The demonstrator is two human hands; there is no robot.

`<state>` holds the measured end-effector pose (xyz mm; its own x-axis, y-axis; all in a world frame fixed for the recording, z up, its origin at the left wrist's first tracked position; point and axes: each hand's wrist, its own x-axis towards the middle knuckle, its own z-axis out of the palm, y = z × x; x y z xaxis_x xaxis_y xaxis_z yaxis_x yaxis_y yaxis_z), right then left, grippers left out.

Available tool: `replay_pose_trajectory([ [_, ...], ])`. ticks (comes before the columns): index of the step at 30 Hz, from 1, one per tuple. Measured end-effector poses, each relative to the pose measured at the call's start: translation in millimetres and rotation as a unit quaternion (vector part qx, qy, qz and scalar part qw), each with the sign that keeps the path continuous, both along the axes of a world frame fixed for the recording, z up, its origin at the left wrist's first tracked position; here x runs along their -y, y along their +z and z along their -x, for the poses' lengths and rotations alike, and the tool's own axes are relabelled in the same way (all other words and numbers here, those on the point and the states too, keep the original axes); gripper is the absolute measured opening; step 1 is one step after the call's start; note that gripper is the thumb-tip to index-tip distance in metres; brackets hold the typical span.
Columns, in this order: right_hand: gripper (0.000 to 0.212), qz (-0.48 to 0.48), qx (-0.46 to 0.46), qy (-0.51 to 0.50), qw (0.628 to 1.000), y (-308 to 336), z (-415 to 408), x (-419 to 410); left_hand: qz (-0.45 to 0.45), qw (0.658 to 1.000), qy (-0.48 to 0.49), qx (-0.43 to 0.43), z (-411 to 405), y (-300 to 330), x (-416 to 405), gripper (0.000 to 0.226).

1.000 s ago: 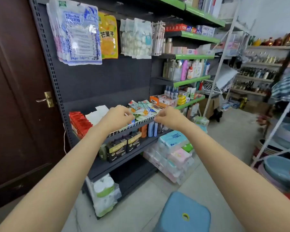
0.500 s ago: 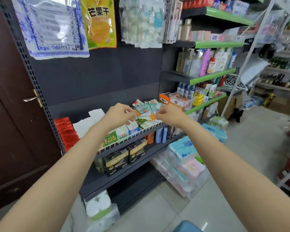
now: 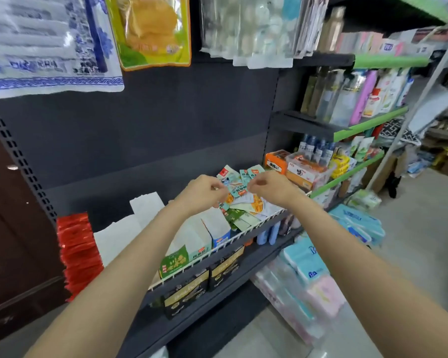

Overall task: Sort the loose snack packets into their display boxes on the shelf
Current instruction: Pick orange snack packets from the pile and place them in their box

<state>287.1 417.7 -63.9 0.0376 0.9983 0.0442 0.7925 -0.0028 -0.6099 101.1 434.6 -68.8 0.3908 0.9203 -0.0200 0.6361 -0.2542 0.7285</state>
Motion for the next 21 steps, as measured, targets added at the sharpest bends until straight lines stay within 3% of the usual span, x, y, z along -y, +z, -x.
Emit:
replay_pose_trajectory([
  [5,0.024,0.011,0.015,-0.021,1.0,-11.9,-13.6,-55.7,0.037,0.998,-0.039,-0.023,-22.6,-14.8,-67.2,0.027],
  [13,0.021,0.006,0.0,-0.002,1.0,-45.7,-43.6,-122.5,0.034,0.998,0.039,0.034,-46.5,-44.0,-135.1,0.021],
  [21,0.021,0.049,0.032,0.056,0.997,-112.7,-89.8,-217.9,0.003,0.989,0.121,-0.088,-109.5,-94.0,-191.9,0.024],
])
